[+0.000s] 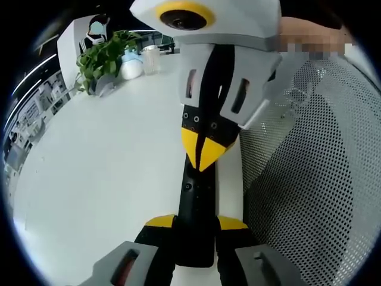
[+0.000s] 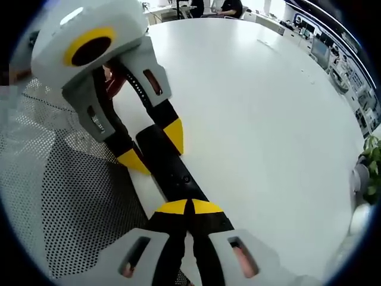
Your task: Press the specified remote control buttons in sequence, fully releasing each button before pressing the next.
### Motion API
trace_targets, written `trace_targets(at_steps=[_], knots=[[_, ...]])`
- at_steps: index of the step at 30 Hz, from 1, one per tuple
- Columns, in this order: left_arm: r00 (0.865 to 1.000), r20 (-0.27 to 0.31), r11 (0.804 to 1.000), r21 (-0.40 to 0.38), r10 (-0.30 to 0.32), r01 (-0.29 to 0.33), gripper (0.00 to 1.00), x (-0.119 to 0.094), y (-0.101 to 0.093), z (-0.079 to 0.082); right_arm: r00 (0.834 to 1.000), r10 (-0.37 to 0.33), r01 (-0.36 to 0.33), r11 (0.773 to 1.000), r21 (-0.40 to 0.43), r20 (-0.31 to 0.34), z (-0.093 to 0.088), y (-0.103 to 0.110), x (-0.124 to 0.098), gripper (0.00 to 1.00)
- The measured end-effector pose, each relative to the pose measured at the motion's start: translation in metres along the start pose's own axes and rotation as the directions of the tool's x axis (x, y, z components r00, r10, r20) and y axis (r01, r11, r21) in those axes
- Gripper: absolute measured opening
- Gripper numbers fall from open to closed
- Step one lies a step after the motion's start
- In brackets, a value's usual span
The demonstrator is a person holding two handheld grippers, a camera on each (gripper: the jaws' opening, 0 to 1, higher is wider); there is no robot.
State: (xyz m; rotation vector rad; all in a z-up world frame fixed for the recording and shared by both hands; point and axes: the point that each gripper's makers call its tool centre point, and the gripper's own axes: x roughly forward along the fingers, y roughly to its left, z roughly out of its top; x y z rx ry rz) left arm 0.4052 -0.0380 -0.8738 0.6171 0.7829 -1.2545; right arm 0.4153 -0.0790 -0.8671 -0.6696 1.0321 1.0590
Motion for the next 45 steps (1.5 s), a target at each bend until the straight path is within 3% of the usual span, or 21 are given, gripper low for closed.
trace_targets(at_steps=[30,38,45], knots=[[0.999,0.044,0.999,-0.042,0.027,-0.025,0.25,0.0002,0.0002,0.0008,1.000,-0.003,0.004,1.000,-0.012,0.021,0.0008,-0.0001,0.0003,0.00],[0.999,0.043,0.999,-0.036,0.024,-0.023,0.25,0.0010,0.0007,0.0006,0.999,0.028,-0.029,0.998,0.059,0.030,0.0000,-0.0028,0.0009,0.00],[0.999,0.042,0.999,-0.035,0.024,-0.022,0.25,0.0009,0.0007,0.0005,1.000,0.021,-0.021,0.999,0.044,0.012,0.0006,-0.0015,0.0009,0.00]])
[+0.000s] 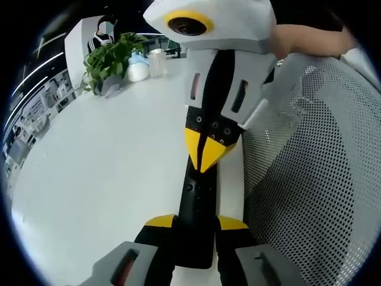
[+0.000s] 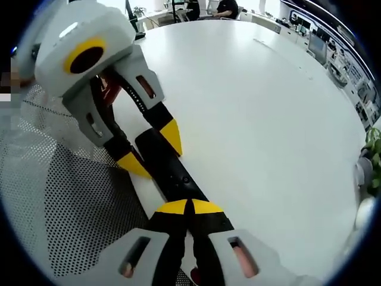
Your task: Press the specified remote control buttons in sequence, fully releasing each button before pressing the next.
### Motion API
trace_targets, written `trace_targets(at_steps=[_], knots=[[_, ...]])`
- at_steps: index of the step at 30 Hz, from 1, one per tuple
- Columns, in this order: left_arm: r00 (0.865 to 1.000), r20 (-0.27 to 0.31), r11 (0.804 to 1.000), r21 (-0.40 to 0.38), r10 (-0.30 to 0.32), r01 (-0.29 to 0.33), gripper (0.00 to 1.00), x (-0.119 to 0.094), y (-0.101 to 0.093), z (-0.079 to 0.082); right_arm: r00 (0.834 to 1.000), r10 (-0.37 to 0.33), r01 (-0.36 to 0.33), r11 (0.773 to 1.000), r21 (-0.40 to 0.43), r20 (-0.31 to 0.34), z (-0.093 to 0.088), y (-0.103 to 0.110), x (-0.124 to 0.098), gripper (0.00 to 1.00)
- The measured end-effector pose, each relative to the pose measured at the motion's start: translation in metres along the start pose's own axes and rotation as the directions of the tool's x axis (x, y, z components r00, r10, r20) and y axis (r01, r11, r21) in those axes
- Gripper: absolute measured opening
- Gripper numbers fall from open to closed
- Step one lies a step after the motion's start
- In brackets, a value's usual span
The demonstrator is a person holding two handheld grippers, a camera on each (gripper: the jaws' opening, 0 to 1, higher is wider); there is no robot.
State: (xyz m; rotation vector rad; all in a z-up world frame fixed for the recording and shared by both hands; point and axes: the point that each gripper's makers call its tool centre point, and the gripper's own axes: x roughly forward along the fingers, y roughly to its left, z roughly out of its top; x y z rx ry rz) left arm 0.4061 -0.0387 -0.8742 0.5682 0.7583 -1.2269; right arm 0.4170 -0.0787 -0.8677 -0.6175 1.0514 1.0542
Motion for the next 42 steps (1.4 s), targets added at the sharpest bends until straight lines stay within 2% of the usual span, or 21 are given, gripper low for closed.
trace_targets(at_steps=[14,24,34,42], knots=[[1.000,-0.007,1.000,0.009,-0.007,0.007,0.25,0.000,0.000,0.000,1.000,0.019,-0.019,0.999,0.036,0.004,0.000,0.000,0.000,0.00],[1.000,-0.009,1.000,0.025,-0.013,0.014,0.25,0.000,0.000,0.001,0.999,0.030,-0.029,0.995,0.095,-0.012,0.001,-0.001,-0.001,0.00],[1.000,-0.010,0.999,0.032,-0.019,0.020,0.25,0.001,0.000,0.001,0.999,0.023,-0.024,0.999,0.048,0.026,0.011,0.000,0.000,0.00],[1.000,-0.006,0.999,0.041,-0.028,0.029,0.25,0.002,-0.003,0.003,0.999,0.025,-0.026,0.999,0.047,0.036,0.013,0.000,0.001,0.00]])
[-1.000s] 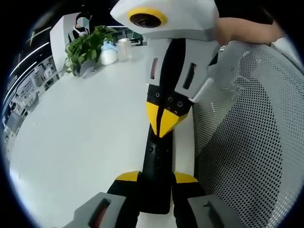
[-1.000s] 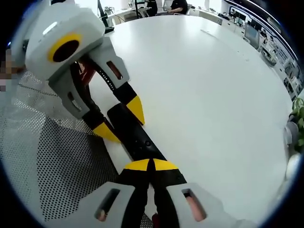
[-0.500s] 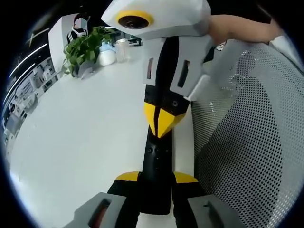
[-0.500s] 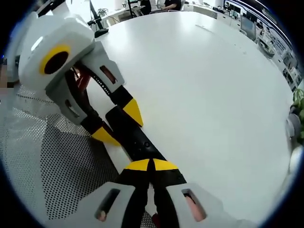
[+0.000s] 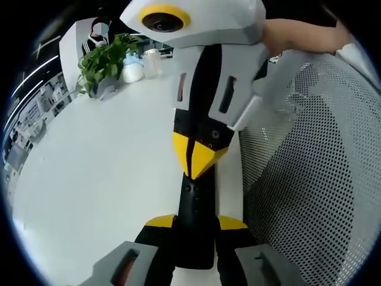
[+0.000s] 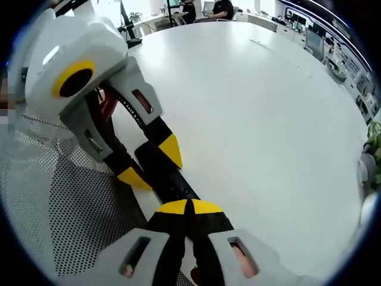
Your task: Press the specified remote control buttons in sequence, fully releasing each button before pressing the next.
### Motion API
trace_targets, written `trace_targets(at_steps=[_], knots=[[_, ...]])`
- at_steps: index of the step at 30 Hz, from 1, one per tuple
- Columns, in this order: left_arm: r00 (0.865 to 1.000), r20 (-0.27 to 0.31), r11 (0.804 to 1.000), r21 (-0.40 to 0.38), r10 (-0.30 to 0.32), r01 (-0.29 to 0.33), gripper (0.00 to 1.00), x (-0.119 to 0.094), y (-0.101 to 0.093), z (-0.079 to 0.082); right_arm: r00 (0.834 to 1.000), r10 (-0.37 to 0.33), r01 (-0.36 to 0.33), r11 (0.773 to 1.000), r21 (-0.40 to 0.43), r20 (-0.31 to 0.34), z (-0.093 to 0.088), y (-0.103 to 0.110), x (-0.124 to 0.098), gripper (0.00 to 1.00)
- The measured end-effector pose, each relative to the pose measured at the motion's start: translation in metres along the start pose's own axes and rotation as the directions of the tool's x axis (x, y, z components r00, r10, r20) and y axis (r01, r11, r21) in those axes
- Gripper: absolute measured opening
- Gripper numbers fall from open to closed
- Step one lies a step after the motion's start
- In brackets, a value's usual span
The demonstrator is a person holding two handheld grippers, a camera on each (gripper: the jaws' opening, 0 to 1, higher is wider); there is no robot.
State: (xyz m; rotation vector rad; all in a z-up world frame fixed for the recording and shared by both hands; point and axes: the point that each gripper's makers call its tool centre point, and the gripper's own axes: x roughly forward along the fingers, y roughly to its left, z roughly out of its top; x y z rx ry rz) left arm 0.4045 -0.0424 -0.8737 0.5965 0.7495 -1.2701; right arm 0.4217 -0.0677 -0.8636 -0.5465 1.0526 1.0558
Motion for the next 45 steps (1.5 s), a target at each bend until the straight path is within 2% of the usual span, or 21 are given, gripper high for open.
trace_targets(at_steps=[8,26,45], knots=[[1.000,0.005,1.000,0.025,-0.018,0.018,0.25,0.0032,-0.0066,0.0040,1.000,0.001,-0.001,1.000,-0.001,0.019,0.0040,0.0006,-0.0009,0.00],[1.000,0.004,0.999,0.026,-0.020,0.020,0.25,0.0035,-0.0068,0.0041,1.000,-0.001,0.001,0.999,-0.034,-0.007,0.0006,0.0030,0.0057,0.00],[1.000,0.002,0.999,0.025,-0.021,0.021,0.24,0.0036,-0.0064,0.0038,1.000,0.003,-0.004,1.000,0.028,0.027,0.0006,0.0010,0.0073,0.00]])
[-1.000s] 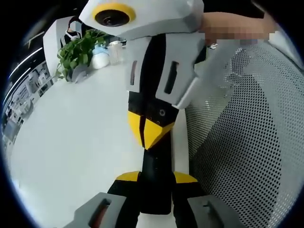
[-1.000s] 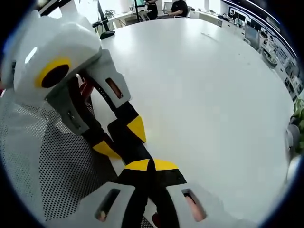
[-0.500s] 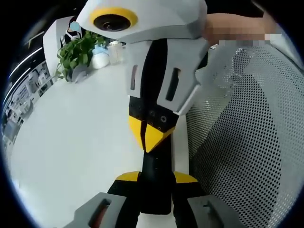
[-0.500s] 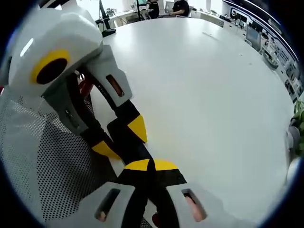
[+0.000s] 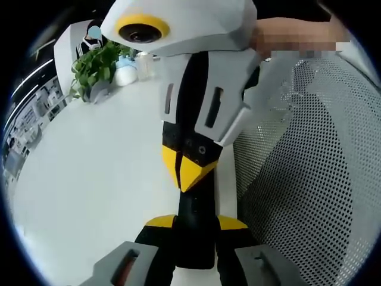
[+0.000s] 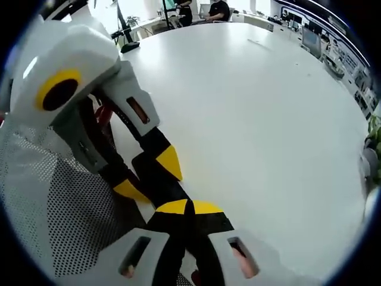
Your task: Press the specified remote control buttons in sequence, fully releasing each button before pressing the next.
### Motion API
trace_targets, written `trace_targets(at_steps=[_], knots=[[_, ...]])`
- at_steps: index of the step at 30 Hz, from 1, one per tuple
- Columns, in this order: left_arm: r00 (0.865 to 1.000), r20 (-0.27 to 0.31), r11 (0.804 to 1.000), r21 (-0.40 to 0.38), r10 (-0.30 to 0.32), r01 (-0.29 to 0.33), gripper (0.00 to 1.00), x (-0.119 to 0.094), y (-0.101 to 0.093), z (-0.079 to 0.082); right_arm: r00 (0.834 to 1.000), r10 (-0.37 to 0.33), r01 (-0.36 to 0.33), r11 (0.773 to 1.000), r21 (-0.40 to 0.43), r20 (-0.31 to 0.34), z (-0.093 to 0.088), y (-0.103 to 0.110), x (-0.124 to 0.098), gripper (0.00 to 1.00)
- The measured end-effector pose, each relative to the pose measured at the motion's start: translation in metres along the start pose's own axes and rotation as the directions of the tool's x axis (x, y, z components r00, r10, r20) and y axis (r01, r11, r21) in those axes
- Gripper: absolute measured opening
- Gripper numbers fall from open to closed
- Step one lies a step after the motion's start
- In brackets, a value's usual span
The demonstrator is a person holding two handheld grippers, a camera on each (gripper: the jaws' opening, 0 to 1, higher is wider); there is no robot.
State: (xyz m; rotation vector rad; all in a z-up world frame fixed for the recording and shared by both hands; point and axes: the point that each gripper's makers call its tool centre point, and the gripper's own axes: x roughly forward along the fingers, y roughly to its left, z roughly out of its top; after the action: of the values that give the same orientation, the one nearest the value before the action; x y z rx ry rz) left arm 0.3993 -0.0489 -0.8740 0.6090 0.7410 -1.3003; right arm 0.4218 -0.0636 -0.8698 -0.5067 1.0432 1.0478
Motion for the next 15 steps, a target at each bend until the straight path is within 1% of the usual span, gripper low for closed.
trace_targets(at_steps=[7,11,15], knots=[[1.000,0.000,1.000,-0.001,0.000,0.000,0.24,-0.0002,0.0000,0.0001,1.000,0.003,-0.003,1.000,0.006,0.003,0.0002,-0.0002,0.0004,0.00],[1.000,0.001,1.000,-0.003,0.000,0.000,0.24,-0.0001,0.0001,0.0000,1.000,0.007,-0.007,1.000,0.022,0.005,0.0002,-0.0003,0.0000,0.00],[1.000,0.002,1.000,-0.003,0.001,-0.001,0.24,-0.0002,0.0000,0.0001,1.000,0.011,-0.011,0.997,0.081,-0.007,0.0001,-0.0020,0.0003,0.00]])
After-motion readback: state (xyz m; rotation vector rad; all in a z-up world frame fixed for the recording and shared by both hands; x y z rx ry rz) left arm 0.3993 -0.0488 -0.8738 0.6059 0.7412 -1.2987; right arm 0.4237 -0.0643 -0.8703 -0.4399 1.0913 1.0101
